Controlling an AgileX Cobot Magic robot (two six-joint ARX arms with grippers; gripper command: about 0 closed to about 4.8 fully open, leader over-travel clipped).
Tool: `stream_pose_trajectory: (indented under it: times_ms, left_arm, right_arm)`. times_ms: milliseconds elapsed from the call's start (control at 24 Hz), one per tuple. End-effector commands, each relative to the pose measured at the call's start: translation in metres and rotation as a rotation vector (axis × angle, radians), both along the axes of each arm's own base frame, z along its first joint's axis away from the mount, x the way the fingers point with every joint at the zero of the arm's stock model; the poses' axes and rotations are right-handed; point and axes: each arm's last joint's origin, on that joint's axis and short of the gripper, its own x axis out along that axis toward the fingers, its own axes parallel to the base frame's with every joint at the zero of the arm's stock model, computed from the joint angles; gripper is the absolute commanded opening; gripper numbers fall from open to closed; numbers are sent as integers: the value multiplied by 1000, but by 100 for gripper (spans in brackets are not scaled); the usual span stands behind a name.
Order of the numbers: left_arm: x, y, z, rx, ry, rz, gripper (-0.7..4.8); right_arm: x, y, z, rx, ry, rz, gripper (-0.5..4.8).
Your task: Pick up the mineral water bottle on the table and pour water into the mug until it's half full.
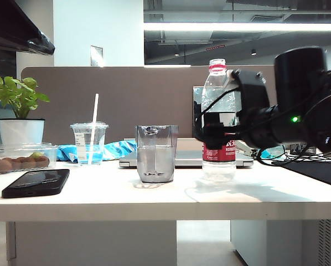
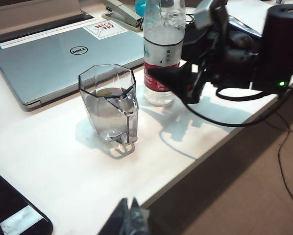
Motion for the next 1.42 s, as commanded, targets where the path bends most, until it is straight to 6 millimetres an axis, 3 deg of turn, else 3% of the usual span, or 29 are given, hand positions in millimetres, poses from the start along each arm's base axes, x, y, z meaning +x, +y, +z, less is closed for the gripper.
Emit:
stream_pose_trajectory:
  times_ms: [42, 208, 250, 292, 333, 375, 500, 750, 1292, 1417]
  left_arm:
    - [2, 2, 2, 10, -31, 80, -4]
    - [3, 3, 6, 1, -68, 147, -4]
    - [3, 3, 6, -5, -73, 143, -4]
    - [4, 3, 7, -7, -76, 143, -4]
    - [4, 3, 7, -7, -76, 144, -4]
    - [4, 3, 6, -3, -75, 154, -4]
    - [3, 3, 6, -18, -58, 143, -4]
    - [3, 2, 6, -38, -46, 137, -4]
    - [3, 2, 6, -37, -45, 138, -4]
    - [3, 2, 6, -37, -44, 138, -4]
  right_arm:
    - [-16, -5, 15, 16, -42, 4, 479]
    - [-52, -19, 36, 34, -86, 5, 479]
    - [-66, -24, 43, 42, -105, 5, 356]
    - [-73, -27, 46, 45, -115, 5, 270]
    - [-90, -33, 53, 58, -146, 6, 51]
    - [-98, -37, 57, 65, -163, 5, -12]
    - [-125, -48, 69, 84, -197, 0, -1]
    - [-158, -63, 81, 55, -139, -78, -1]
    - [-166, -66, 83, 43, -113, -67, -1]
    - [-178, -77, 89, 42, -112, -108, -1]
